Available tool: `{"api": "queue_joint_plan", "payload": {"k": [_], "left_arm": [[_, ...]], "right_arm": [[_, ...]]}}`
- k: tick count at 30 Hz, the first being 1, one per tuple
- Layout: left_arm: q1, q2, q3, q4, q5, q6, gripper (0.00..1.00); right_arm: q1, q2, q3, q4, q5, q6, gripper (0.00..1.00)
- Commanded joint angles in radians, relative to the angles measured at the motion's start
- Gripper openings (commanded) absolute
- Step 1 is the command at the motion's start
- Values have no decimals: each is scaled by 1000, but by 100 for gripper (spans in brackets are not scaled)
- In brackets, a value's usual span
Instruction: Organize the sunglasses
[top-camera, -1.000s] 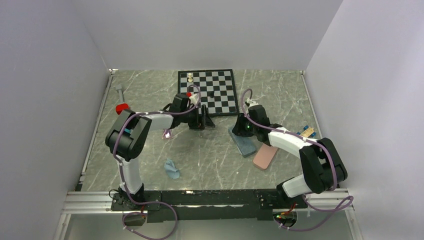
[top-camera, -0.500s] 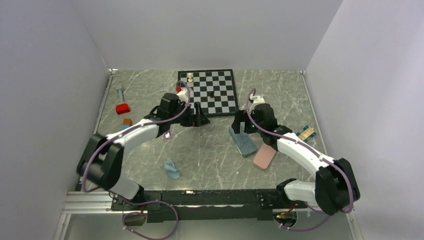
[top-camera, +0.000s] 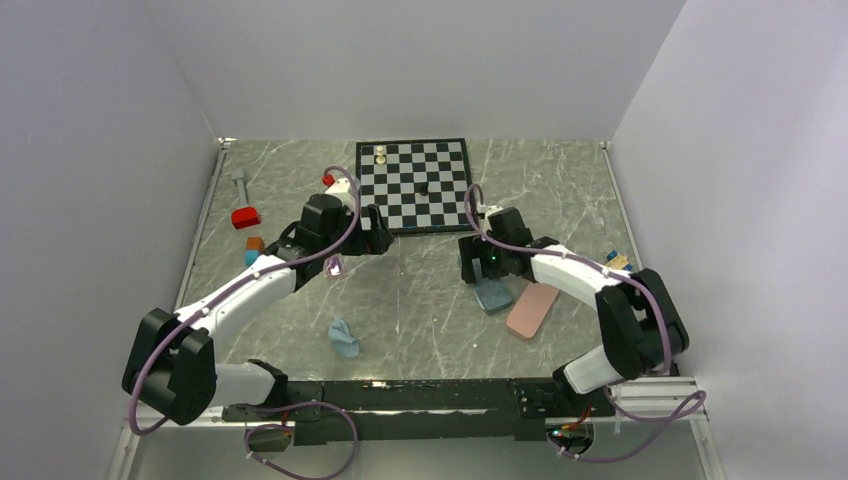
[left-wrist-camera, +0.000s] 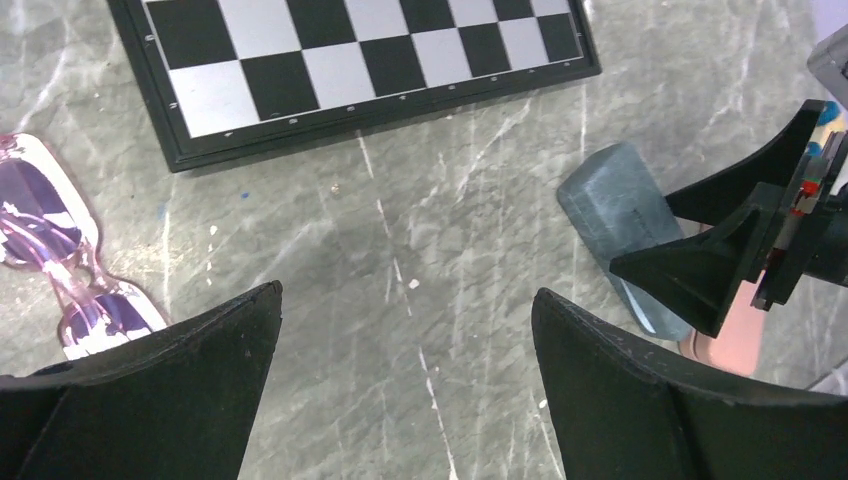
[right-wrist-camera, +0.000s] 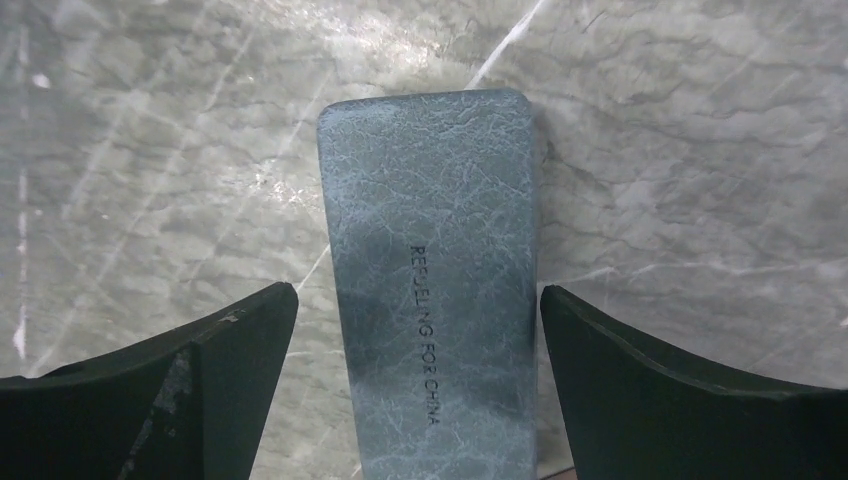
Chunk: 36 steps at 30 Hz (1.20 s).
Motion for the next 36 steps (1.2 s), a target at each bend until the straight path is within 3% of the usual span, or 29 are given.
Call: {"api": "queue_joint_plan", "payload": {"k": [1, 6, 11, 13, 16, 24, 27, 32, 36], "left_arm": [[10, 9, 10, -17, -67, 23, 99], [18, 28, 13, -14, -57, 14, 99], [28, 32, 22, -23, -65, 15, 99], [31, 27, 20, -22, -63, 15, 99], [34, 12, 5, -26, -73, 8, 99], [45, -87, -38, -71, -173, -6, 99], [50, -130, -62, -120, -234, -18, 99], [61, -196, -104, -155, -300, -56, 99], [75, -230, -137, -53, -273, -87, 99]], "right_arm": [[26, 97, 98, -66, 52, 6, 95], [98, 226, 183, -129, 212, 52, 92], [99, 315, 276, -217, 329, 167, 72], [69, 316, 288, -232, 364, 224, 64], [-22, 312, 281, -239, 405, 326, 58], [-309, 382, 349, -157, 373, 451, 79], [-328, 358, 366, -103, 372, 438, 99], [-327, 198, 365, -90, 467, 364, 100], [-325, -3, 349, -151, 603, 360, 100]]}}
